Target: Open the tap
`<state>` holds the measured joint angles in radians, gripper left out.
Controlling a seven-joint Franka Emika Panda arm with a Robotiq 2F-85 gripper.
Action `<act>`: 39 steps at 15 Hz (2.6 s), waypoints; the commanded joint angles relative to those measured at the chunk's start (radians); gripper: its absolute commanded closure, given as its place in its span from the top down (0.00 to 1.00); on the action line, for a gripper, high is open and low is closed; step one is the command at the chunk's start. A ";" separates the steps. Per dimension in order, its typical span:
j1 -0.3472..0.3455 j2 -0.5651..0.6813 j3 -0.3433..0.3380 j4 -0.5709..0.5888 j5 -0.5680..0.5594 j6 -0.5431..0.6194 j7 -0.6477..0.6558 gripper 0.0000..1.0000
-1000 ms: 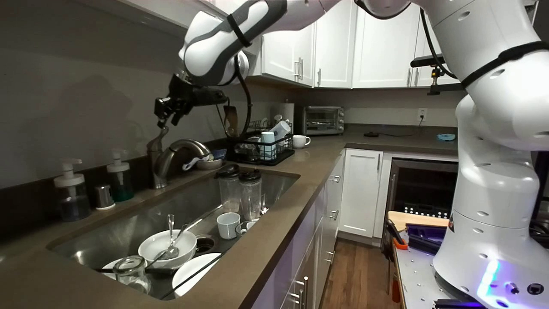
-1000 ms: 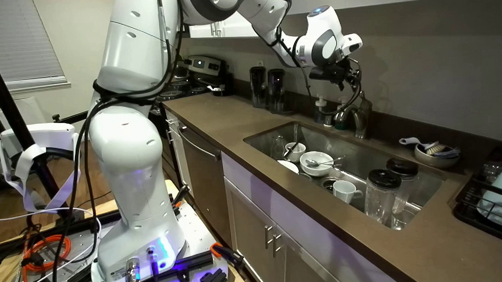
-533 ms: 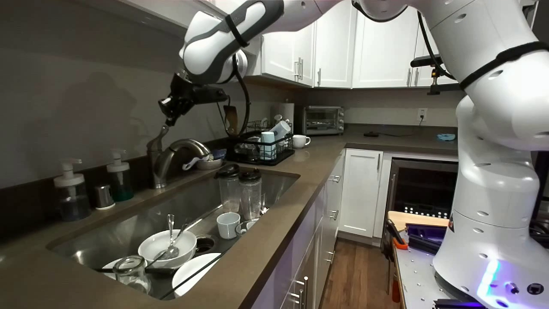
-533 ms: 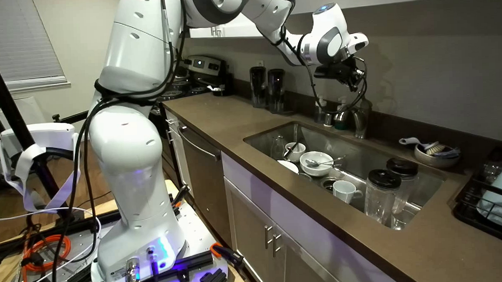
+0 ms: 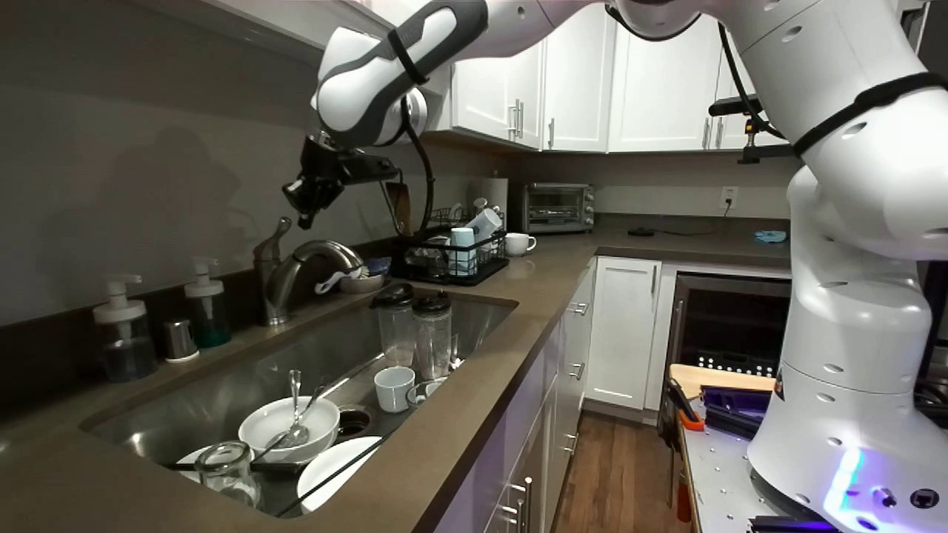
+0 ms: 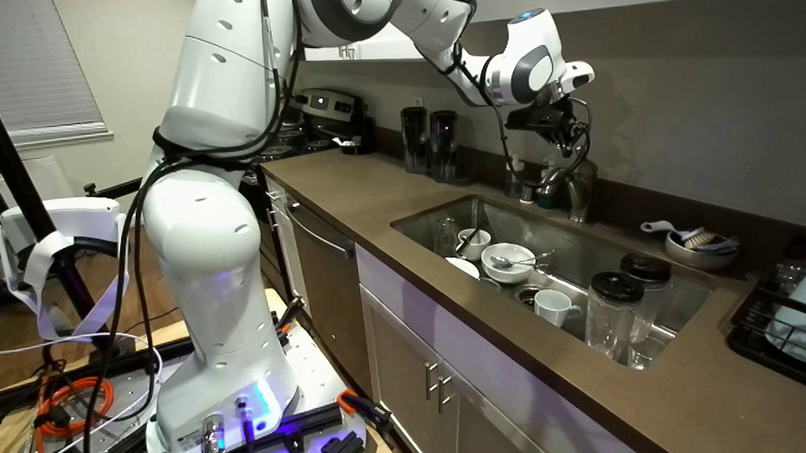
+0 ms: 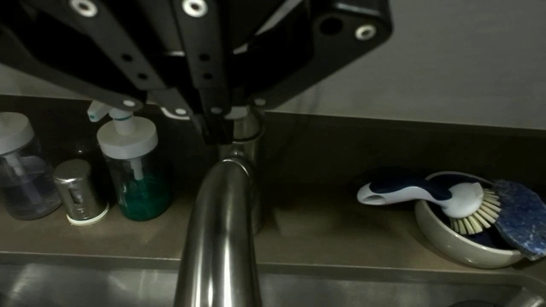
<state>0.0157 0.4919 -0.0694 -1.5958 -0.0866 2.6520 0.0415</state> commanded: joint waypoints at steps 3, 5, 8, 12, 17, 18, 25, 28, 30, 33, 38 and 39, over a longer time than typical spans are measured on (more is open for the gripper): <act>-0.010 0.064 0.013 0.087 0.019 -0.009 0.002 0.03; -0.006 0.082 0.009 0.112 0.013 -0.004 0.005 0.03; -0.004 0.104 0.004 0.147 0.007 -0.007 0.006 0.03; -0.004 0.127 0.002 0.183 0.006 -0.023 0.005 0.03; -0.003 0.149 -0.014 0.216 -0.003 -0.086 0.011 0.03; -0.001 0.156 -0.020 0.225 -0.007 -0.086 0.017 0.03; -0.007 0.192 -0.022 0.272 0.008 -0.055 0.033 0.03; -0.017 0.194 -0.012 0.277 0.024 -0.050 0.038 0.03; -0.024 0.195 -0.002 0.279 0.037 -0.048 0.033 0.02; -0.033 0.194 0.009 0.280 0.060 -0.039 0.037 0.03; -0.026 0.192 -0.004 0.284 0.045 -0.076 0.026 0.03; -0.026 0.191 -0.003 0.284 0.045 -0.077 0.023 0.03</act>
<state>-0.0063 0.6637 -0.0795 -1.3580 -0.0396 2.5964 0.0687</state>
